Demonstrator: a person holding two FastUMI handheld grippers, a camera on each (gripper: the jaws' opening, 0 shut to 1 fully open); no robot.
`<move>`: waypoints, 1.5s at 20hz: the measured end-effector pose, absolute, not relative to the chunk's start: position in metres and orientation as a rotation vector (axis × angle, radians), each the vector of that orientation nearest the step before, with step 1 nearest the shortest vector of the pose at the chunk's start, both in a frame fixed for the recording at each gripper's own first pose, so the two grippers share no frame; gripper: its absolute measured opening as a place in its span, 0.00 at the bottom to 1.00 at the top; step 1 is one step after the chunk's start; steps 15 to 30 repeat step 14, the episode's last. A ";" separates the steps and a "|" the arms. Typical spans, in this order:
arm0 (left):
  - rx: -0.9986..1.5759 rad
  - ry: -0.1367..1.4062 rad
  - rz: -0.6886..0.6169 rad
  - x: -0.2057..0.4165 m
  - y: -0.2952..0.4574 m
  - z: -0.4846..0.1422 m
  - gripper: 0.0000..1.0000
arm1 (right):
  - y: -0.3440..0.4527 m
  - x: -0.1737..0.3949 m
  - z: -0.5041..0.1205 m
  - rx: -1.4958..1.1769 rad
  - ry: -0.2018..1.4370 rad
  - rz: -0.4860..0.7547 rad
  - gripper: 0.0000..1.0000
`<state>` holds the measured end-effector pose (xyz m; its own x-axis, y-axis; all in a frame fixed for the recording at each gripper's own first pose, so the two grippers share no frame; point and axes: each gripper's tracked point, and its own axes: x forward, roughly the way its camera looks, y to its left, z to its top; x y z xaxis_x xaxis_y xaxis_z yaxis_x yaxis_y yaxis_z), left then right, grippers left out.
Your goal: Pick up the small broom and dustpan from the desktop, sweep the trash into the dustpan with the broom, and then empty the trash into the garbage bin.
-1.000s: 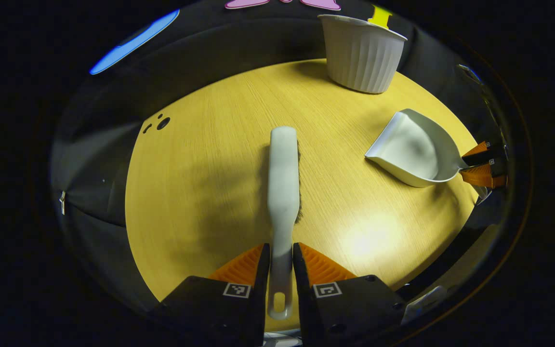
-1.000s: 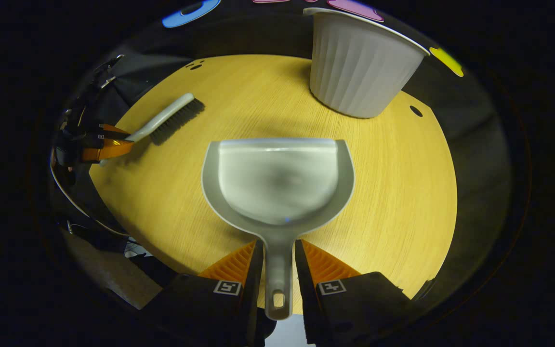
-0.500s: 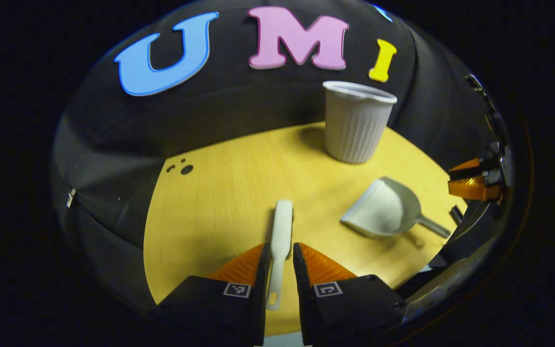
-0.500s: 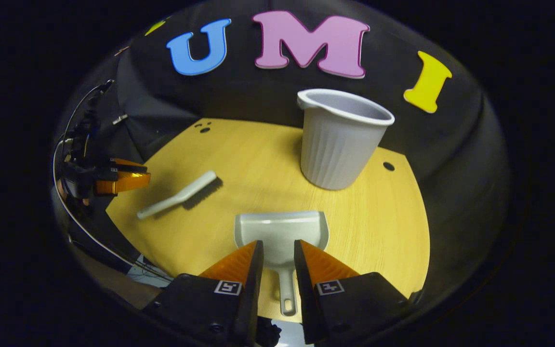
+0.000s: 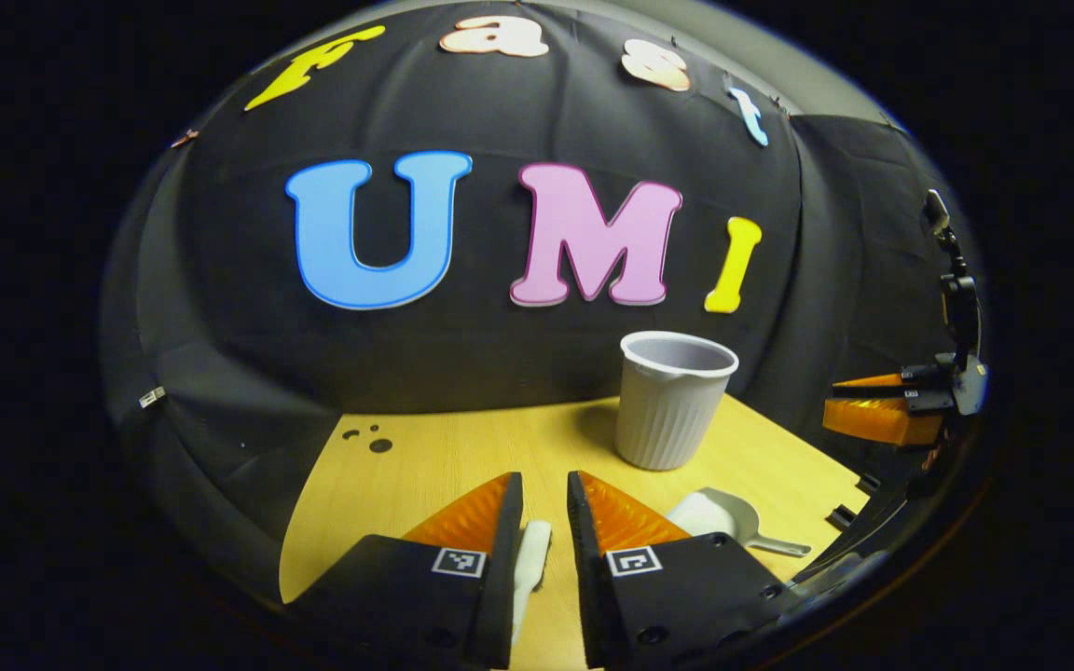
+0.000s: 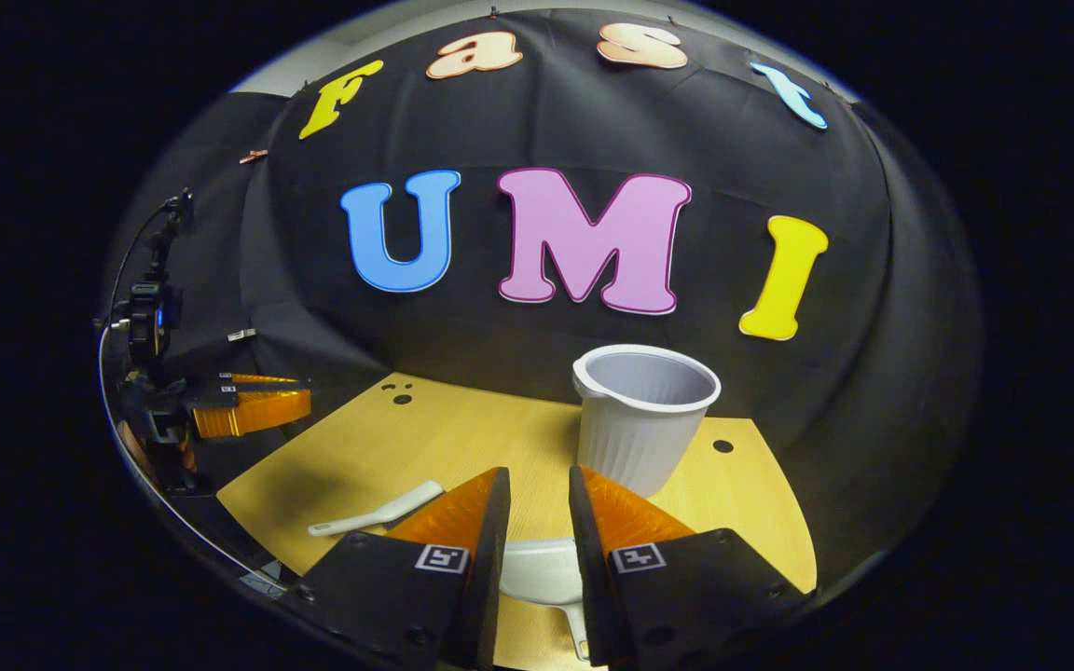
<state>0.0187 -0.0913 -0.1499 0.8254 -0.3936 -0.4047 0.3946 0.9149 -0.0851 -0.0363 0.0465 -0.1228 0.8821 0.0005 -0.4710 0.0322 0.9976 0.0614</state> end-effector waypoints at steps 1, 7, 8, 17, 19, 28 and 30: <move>-0.007 0.422 -0.419 0.019 -0.089 -0.148 0.33 | 0.048 -0.037 -0.120 0.059 0.489 -0.015 0.41; -0.016 0.430 -0.385 0.022 -0.076 -0.150 0.34 | 0.053 -0.033 -0.110 0.048 0.483 -0.015 0.37; -0.006 0.423 -0.385 0.022 -0.075 -0.149 0.39 | 0.053 -0.031 -0.109 0.049 0.481 -0.015 0.39; 0.016 0.422 -0.393 0.019 -0.082 -0.149 0.31 | 0.050 -0.025 -0.113 0.057 0.487 -0.010 0.37; 0.016 0.422 -0.393 0.019 -0.082 -0.149 0.31 | 0.050 -0.025 -0.113 0.057 0.487 -0.010 0.37; 0.016 0.422 -0.393 0.019 -0.082 -0.149 0.31 | 0.050 -0.025 -0.113 0.057 0.487 -0.010 0.37; 0.016 0.422 -0.393 0.019 -0.082 -0.149 0.31 | 0.050 -0.025 -0.113 0.057 0.487 -0.010 0.37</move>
